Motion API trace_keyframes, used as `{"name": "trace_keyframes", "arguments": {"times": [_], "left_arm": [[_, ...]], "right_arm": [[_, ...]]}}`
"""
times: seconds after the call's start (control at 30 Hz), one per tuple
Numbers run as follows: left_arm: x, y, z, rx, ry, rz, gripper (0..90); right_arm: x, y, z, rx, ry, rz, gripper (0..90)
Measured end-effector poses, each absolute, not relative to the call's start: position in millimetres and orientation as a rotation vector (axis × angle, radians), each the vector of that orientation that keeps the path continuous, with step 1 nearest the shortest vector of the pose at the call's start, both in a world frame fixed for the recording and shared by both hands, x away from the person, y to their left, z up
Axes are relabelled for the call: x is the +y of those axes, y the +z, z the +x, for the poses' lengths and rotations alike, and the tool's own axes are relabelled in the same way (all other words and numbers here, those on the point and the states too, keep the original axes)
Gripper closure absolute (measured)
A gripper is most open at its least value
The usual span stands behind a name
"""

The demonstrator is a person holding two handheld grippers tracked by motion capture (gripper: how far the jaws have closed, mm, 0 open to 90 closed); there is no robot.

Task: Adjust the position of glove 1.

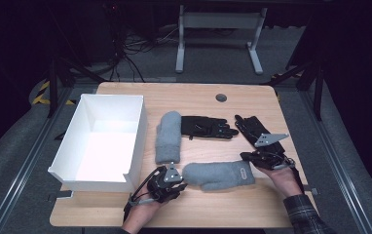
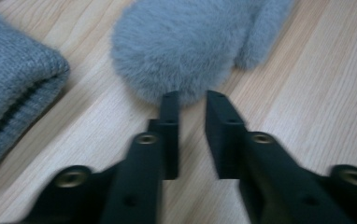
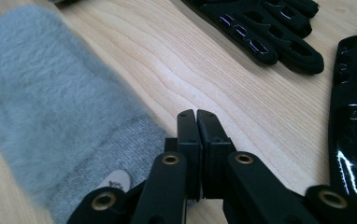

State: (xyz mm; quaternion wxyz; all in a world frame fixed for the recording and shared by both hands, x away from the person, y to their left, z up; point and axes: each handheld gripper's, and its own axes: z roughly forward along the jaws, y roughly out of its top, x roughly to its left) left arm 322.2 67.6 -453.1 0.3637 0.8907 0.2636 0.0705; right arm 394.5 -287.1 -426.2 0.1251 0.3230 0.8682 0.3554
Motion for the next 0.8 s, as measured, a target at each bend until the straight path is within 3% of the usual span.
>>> {"name": "trace_keyframes", "arguments": {"times": [0.07,0.8], "left_arm": [[64.2,-454.2,325.5,0.685,0.154,2.302,90.0],[28.9,-452.2,358.8,0.719,0.140,2.313,90.0]], "right_arm": [[-286.8,-429.0,397.3,2.537,1.024,0.942,90.0],[-287.7,-438.1,365.8,2.670,0.981,0.886,90.0]]}}
